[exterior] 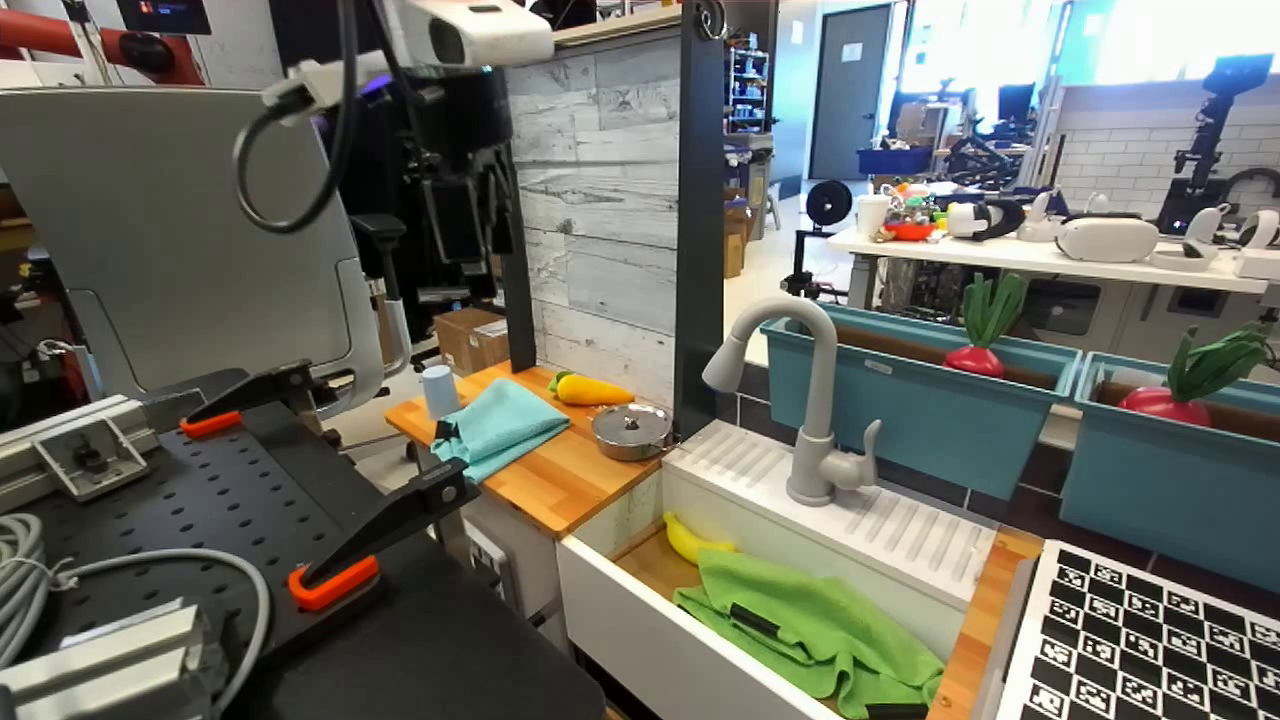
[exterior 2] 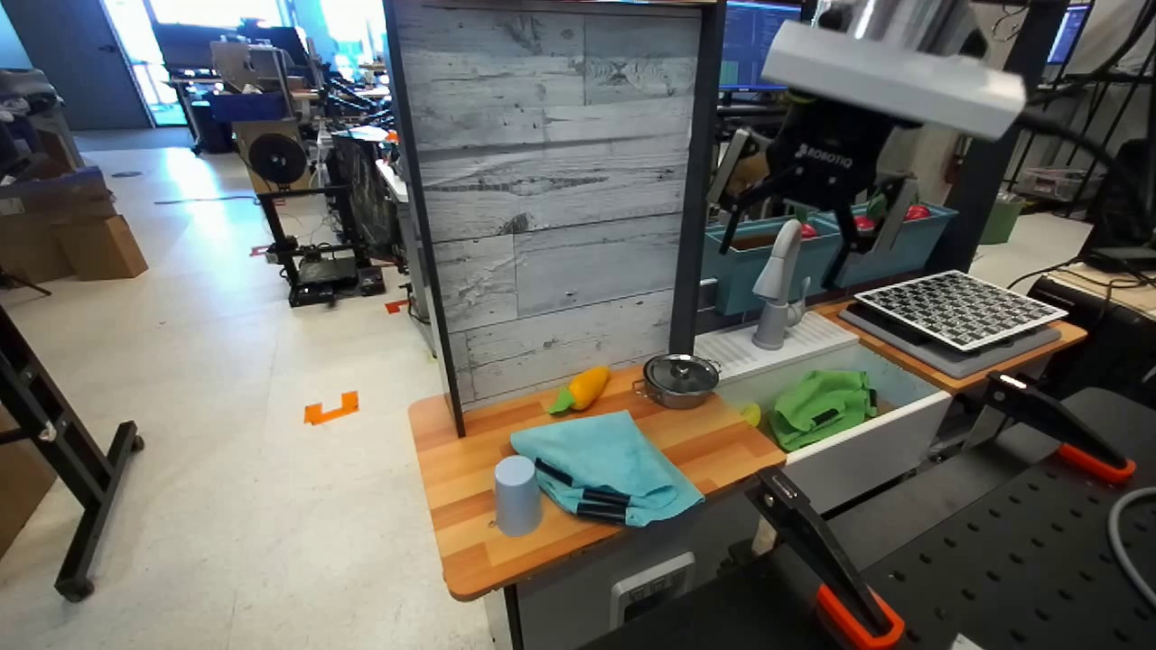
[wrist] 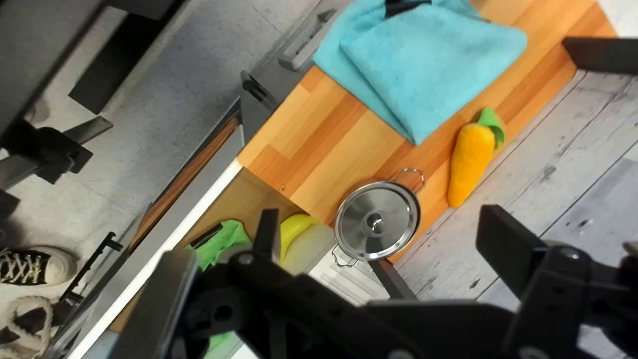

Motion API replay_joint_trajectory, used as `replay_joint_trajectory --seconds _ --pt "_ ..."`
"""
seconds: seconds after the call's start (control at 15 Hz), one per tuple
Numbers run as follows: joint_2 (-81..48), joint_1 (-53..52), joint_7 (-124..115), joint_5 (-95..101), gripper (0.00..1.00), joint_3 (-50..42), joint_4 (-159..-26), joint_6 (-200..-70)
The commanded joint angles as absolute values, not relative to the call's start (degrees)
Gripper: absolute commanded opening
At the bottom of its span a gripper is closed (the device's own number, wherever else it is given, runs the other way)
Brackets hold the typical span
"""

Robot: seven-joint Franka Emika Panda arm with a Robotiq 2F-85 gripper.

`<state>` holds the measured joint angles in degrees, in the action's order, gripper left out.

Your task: Uncover the pot and put the lid on the counter

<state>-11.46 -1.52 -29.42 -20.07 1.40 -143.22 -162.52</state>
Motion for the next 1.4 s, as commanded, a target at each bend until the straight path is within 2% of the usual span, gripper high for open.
replay_joint_trajectory --seconds 0.0,0.47,0.93,1.0,1.07,1.27,1.33 --pt "-26.3 -2.0 -33.6 -22.4 1.0 -0.1 -130.6 -165.8" --pt "-44.8 -4.0 -42.8 -21.6 1.0 -3.3 -111.6 -164.0" --pt "-54.5 -5.5 -49.1 -20.7 1.0 -5.7 -101.5 -162.9" --pt "-55.4 -5.6 -49.6 -20.5 0.98 -5.8 -100.5 -162.8" --pt "-56.2 -5.6 -49.9 -20.5 0.87 -5.8 -99.7 -162.8" --pt "-58.2 -5.9 -50.3 -20.2 0.75 -5.7 -97.5 -162.3" --pt "-58.7 -6.0 -50.4 -20.2 0.78 -5.7 -97.0 -162.2"
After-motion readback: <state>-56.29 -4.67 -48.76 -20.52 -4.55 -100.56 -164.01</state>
